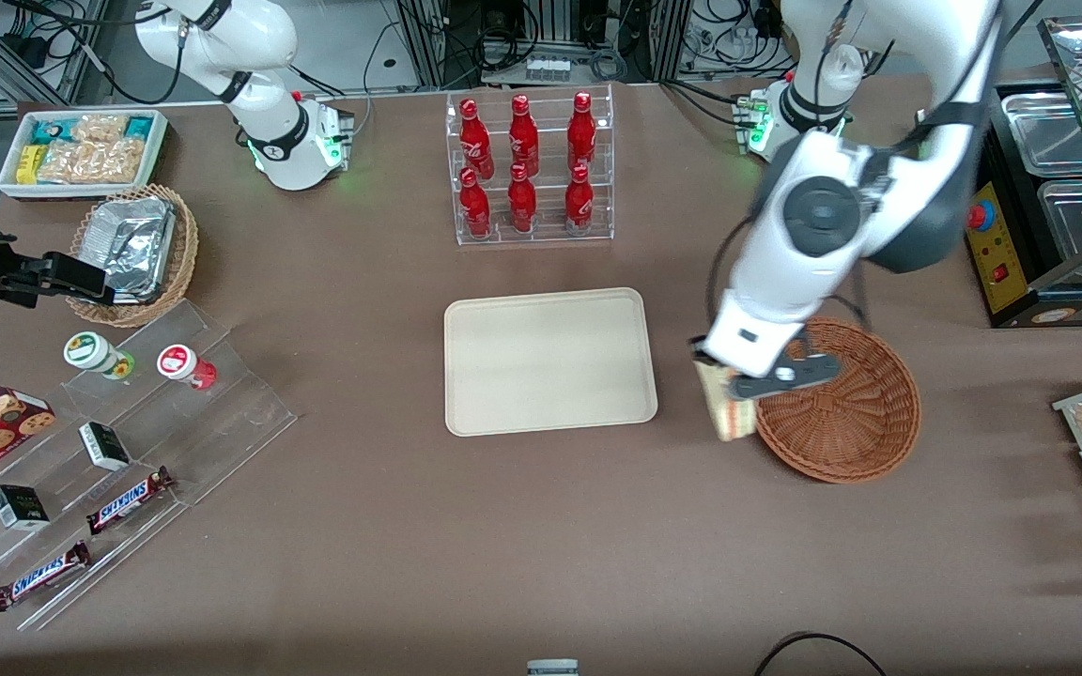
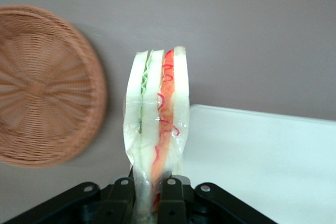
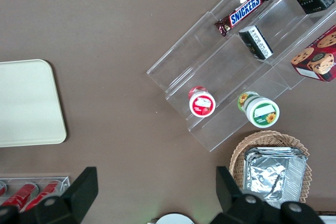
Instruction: Place sandwich from basket to tray
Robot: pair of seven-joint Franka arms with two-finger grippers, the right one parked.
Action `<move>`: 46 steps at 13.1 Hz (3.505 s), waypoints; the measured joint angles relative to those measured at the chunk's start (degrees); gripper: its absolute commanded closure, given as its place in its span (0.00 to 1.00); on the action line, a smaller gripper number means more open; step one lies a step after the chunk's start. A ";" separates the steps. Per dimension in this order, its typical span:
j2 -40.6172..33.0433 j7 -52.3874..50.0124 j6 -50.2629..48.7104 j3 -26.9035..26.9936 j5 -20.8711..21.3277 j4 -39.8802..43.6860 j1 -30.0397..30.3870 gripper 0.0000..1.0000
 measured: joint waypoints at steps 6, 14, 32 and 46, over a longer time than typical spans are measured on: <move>15.22 -4.23 1.86 -0.05 -0.74 10.96 -11.48 1.00; 23.58 -9.96 8.57 -0.02 -0.87 11.54 -19.50 1.00; 7.81 -10.89 -6.04 2.05 -0.70 13.93 -9.95 0.00; -18.56 28.92 -18.69 2.39 -2.12 -2.33 18.84 0.00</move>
